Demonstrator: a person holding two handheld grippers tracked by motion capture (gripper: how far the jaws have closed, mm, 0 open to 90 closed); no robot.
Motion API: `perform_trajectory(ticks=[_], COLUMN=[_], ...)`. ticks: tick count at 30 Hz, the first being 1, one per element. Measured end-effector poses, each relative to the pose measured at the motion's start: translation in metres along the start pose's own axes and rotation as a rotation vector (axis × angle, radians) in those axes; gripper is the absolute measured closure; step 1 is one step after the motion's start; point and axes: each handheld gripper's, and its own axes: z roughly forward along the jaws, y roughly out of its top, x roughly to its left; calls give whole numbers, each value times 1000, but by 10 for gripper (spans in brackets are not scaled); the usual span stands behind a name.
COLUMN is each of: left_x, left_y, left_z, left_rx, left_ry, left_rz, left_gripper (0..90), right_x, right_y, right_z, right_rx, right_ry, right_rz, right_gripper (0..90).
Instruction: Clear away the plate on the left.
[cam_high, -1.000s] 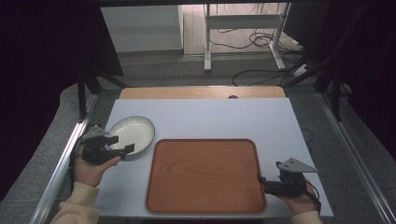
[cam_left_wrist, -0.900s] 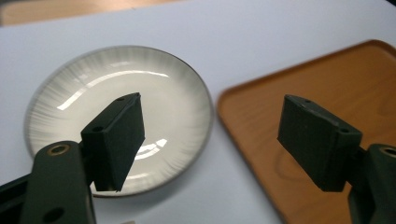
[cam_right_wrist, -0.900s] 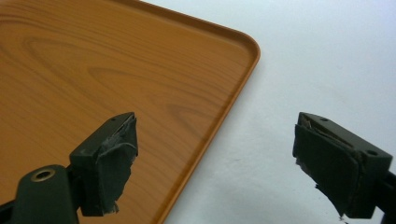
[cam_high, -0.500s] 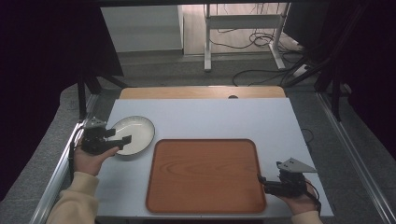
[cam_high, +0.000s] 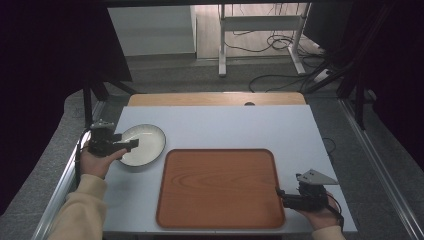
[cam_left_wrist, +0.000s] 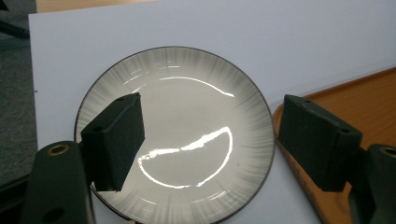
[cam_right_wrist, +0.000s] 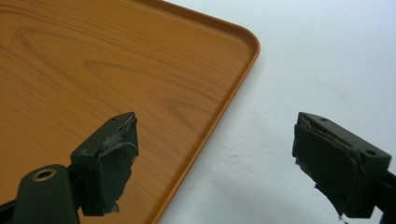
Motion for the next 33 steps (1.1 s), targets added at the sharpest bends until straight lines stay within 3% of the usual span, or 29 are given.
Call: perform_trajectory(ticks=[15, 33], left_x=[34, 71], left_y=[3, -8], left_z=[15, 21], left_rx=[69, 79], left_ry=[47, 77], left_rz=[-58, -166], left_gripper=[216, 231], right_x=[0, 1], right_y=[-1, -2], right_z=[2, 4], right_rx=[11, 25], right_ry=[0, 2], right_rz=[-3, 0], right_gripper=[150, 150])
